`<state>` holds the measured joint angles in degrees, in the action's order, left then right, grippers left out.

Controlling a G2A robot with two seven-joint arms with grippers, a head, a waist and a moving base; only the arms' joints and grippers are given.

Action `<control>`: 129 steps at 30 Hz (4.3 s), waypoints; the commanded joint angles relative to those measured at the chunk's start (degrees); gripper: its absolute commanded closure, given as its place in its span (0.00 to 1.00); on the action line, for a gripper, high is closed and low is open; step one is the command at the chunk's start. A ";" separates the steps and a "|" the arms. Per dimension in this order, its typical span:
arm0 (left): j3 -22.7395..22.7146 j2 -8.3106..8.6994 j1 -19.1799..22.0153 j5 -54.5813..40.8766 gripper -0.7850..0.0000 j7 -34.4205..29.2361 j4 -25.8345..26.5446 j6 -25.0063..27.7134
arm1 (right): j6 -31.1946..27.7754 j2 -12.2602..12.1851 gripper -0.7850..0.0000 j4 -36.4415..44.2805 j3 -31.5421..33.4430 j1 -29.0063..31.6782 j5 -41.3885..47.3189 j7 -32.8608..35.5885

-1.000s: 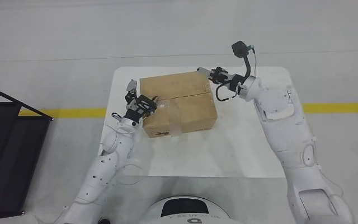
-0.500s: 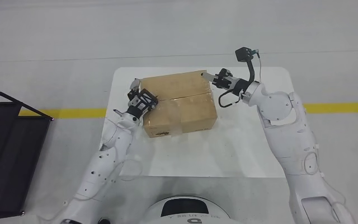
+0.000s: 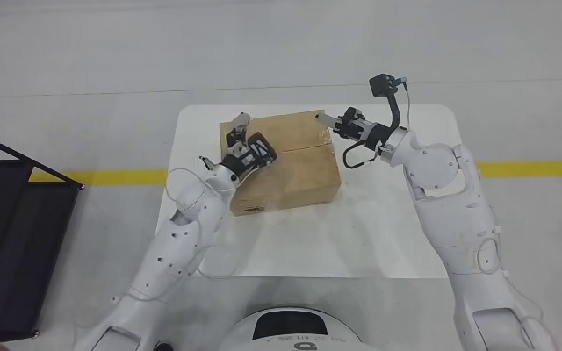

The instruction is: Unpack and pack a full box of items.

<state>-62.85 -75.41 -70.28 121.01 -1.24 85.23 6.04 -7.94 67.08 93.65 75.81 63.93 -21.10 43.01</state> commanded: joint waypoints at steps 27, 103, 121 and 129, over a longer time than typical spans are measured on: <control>-1.53 -1.42 2.52 -7.70 0.00 1.27 2.74 -2.65 | -0.07 0.06 0.00 0.28 -0.25 0.09 0.32 -0.41; -6.12 -1.06 -1.58 -14.93 0.00 2.64 10.62 -1.22 | -9.79 -3.79 0.00 10.95 10.70 14.02 13.41 0.35; -24.64 1.70 -22.89 -22.67 0.00 16.55 12.20 0.33 | -1.18 -2.77 0.00 -5.09 -4.12 -6.09 17.28 16.85; -24.77 1.80 -21.88 -23.26 0.00 17.96 10.08 -0.23 | 0.02 -0.19 0.00 -10.11 -17.65 -13.63 17.19 19.86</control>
<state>-87.61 -73.62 -92.15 97.75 16.67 95.30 5.85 -7.78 66.43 84.46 60.39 51.51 -4.24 62.64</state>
